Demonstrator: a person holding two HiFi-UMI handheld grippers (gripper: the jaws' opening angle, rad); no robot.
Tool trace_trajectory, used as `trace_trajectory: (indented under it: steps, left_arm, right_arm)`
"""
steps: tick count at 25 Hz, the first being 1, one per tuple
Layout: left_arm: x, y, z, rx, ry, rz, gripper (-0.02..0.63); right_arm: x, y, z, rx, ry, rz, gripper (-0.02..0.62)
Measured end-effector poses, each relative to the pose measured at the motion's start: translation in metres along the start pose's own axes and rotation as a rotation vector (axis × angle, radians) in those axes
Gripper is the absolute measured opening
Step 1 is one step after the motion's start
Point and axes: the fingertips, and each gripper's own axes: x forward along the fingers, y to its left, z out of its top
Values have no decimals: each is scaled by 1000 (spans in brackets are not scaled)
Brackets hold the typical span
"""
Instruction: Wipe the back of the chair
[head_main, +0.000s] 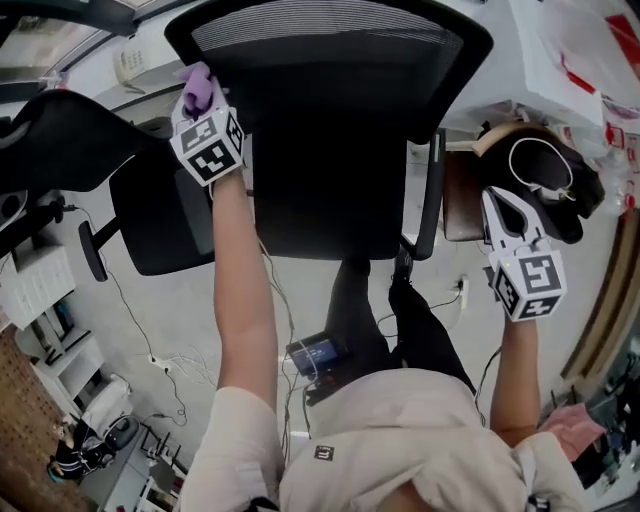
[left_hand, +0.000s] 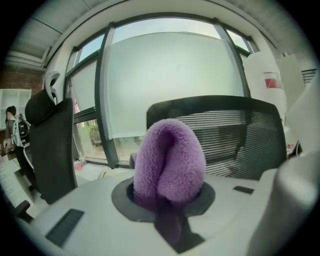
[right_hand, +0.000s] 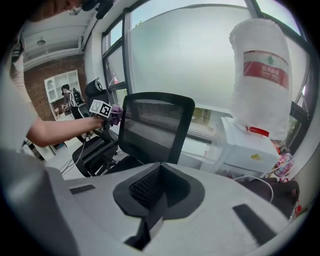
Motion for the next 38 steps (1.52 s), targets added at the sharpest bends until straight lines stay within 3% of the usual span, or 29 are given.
trace_trajectory:
  steps: [4, 13, 18, 22, 26, 28, 32, 38]
  left_arm:
    - [-3, 17, -5, 8, 5, -9, 75]
    - [5, -22, -6, 12, 15, -71, 75]
    - [9, -111, 7, 41, -3, -197, 75]
    - [-1, -227, 10, 73, -45, -345, 76]
    - [-37, -366, 8, 139, -65, -560, 75]
    - [-52, -406, 7, 151, -74, -602, 77]
    - [-56, -407, 8, 77, -69, -588, 77]
    - [-56, -405, 7, 112, -72, -601, 75]
  right_arm:
    - [15, 24, 17, -33, 2, 35, -6]
    - [8, 10, 9, -9, 8, 3, -6]
    - [-14, -13, -13, 44, 6, -37, -6]
    - [-35, -41, -40, 88, 9, -82, -6]
    - [-60, -67, -66, 125, 18, -125, -6]
    - [-70, -75, -76, 140, 18, -142, -6]
    - [-86, -88, -90, 156, 19, -162, -6]
    - [-84, -85, -92, 149, 24, -155, -6]
